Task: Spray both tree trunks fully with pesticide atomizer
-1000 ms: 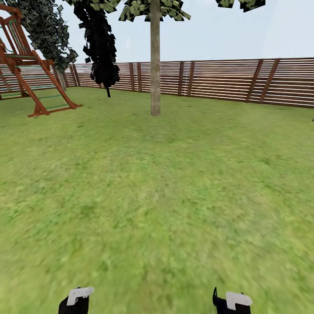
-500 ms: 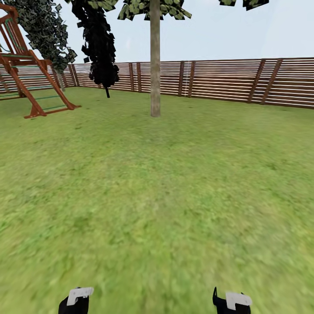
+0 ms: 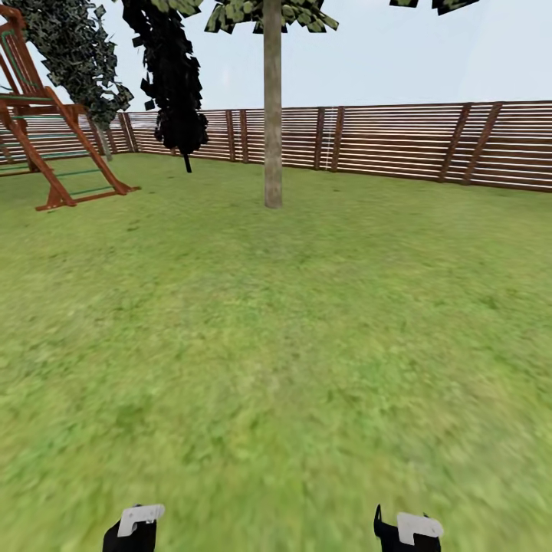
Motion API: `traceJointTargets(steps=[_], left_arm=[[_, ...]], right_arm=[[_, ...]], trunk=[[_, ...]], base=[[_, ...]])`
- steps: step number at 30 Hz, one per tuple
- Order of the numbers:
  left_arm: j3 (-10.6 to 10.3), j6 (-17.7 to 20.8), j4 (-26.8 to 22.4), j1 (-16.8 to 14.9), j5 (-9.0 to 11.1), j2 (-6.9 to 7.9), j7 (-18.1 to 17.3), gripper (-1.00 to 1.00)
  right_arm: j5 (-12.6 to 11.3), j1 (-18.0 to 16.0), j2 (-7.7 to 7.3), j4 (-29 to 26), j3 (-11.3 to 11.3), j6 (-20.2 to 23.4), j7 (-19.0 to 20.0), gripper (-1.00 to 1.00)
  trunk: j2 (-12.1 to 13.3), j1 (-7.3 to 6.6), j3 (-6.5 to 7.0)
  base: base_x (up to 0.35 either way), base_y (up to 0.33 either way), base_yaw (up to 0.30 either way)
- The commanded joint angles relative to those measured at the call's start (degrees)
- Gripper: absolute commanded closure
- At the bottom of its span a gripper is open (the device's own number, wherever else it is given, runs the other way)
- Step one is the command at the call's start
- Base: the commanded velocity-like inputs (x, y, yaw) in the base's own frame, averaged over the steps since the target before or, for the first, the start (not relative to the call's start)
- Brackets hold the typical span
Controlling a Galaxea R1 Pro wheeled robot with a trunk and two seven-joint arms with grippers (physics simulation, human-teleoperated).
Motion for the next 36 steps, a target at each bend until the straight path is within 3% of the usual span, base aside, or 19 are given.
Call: traceJointTargets(steps=[1,36], left_arm=[[0.01,0.0,-0.01,-0.03,-0.01,0.0,0.0,1.0],[0.01,0.0,-0.01,-0.02,-0.01,-0.03,0.0,1.0]], right_arm=[[0.0,0.0,0.0,0.01,0.0,0.0,0.0,-1.0],[0.0,0.0,0.0,0.02,0.0,0.0,0.0,-1.0]], trunk=[[0.0,0.0,0.0],[0.0,0.0,0.0]], base=[[0.34,0.0,0.0],[0.34,0.0,0.0]])
